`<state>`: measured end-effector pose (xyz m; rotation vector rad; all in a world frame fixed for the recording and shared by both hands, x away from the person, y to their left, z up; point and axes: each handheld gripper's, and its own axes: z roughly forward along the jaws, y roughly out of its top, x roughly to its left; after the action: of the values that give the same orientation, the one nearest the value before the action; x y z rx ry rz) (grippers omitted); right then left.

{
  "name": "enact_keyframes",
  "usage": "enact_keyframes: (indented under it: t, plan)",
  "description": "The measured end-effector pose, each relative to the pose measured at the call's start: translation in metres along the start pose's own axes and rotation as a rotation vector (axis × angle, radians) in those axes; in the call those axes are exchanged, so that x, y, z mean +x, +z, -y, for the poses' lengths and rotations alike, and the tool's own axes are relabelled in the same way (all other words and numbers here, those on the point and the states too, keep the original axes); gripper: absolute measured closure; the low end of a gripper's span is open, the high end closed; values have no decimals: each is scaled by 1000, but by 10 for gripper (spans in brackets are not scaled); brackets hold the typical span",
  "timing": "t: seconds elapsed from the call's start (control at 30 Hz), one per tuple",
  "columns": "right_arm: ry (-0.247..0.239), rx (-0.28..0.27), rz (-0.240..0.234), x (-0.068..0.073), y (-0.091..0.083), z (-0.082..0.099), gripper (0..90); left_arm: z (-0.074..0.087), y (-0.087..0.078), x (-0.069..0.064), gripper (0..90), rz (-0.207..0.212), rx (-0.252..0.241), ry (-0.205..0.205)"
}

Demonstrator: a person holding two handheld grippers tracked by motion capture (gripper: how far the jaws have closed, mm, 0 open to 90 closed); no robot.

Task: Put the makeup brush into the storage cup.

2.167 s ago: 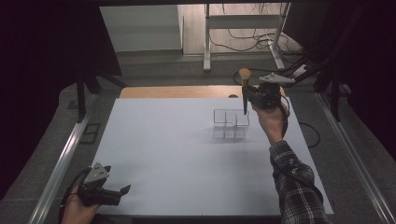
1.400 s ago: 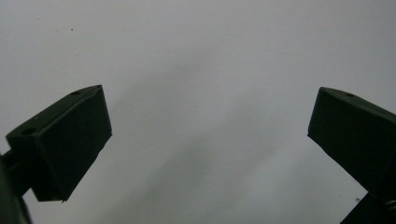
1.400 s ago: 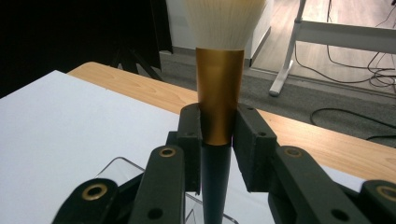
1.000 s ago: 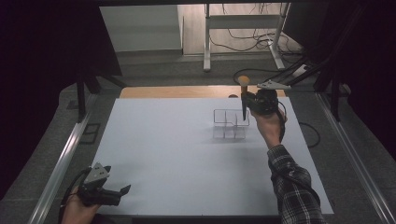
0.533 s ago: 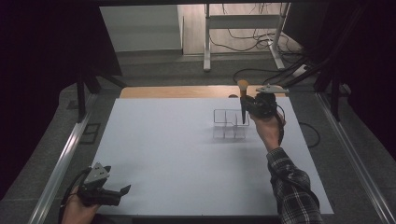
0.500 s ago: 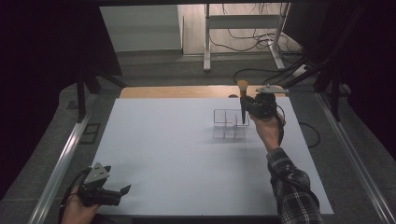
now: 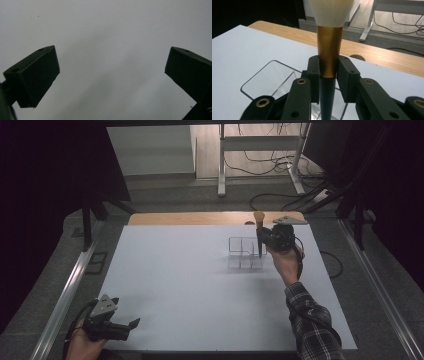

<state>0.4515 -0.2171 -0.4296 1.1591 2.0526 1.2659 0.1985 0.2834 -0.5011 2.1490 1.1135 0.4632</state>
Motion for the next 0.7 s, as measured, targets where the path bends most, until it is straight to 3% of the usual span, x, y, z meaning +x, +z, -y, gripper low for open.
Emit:
enact_keyframes:
  t: [0.7]
  plan:
    - [-5,36,1,2,6,17,726,0,0,0,0,1,1,2]
